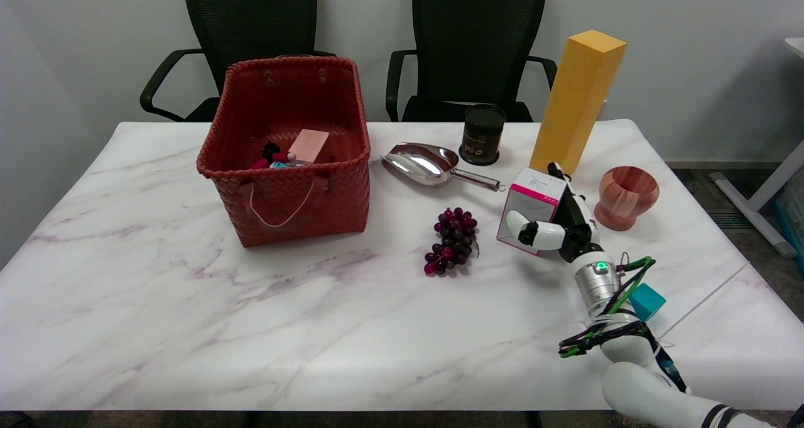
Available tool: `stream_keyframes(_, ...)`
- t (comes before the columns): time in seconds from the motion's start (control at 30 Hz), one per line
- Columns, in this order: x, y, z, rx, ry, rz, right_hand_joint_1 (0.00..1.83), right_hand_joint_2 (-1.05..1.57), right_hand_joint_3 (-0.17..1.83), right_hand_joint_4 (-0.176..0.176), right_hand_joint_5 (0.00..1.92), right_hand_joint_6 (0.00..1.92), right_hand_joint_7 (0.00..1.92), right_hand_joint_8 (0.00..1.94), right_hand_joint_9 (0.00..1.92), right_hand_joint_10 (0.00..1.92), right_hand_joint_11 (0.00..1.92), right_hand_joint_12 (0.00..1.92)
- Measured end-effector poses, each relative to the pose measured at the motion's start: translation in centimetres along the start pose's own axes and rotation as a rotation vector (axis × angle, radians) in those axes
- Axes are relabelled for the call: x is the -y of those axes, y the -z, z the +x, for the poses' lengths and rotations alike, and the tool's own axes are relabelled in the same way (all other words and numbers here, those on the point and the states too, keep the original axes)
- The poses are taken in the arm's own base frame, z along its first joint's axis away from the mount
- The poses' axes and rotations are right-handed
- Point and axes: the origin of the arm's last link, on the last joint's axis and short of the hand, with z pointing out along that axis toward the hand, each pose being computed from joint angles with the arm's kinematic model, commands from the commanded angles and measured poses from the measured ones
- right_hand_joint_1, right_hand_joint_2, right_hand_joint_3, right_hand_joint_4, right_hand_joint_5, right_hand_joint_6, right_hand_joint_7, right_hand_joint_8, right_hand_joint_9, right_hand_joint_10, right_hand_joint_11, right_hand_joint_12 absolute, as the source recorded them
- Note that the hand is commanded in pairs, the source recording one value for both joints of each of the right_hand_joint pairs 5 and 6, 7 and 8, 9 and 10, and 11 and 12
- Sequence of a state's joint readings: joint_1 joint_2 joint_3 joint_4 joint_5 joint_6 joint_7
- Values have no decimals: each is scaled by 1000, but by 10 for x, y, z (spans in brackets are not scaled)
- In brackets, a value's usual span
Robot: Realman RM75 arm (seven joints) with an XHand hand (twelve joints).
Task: Pick up the white paper box.
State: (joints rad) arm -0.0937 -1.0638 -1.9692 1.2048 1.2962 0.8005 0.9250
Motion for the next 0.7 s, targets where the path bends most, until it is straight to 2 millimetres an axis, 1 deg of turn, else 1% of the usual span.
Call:
stream_keyframes(0.17,-2,-1,-3,7,-11,-4,1271,116,1377,0,0,0,440,440,303,303,8,8)
stream_keyframes(0.23,-3,-1,-4,10,-15,-6,1269,135,1371,0,0,0,553,553,363,363,112,112)
stream_keyframes(0.27,-4,-1,-4,11,-17,-7,1268,139,1370,0,0,0,573,573,375,375,132,132)
stream_keyframes(0.33,-5,-2,-5,13,-19,-9,1268,225,1351,0,160,160,692,692,455,455,240,240)
stream_keyframes(0.37,-5,-2,-6,15,-20,-10,1269,297,1318,0,272,272,792,792,522,522,291,291)
stream_keyframes(0.4,-5,-3,-6,16,-21,-10,1269,346,1286,0,347,347,859,859,564,564,341,341)
stream_keyframes(0.47,-5,-3,-7,17,-24,-11,1261,448,1221,0,558,558,1010,1010,669,669,425,425)
stream_keyframes(0.53,-5,-4,-7,19,-26,-11,1240,482,1239,0,761,761,1124,1124,776,776,495,495)
stream_keyframes(0.6,-6,-5,-8,19,-28,-11,1223,512,1269,0,844,844,1198,1198,858,858,565,565)
stream_keyframes(0.7,-5,-6,-8,18,-31,-10,1213,548,1277,0,872,872,1222,1222,900,900,618,618)
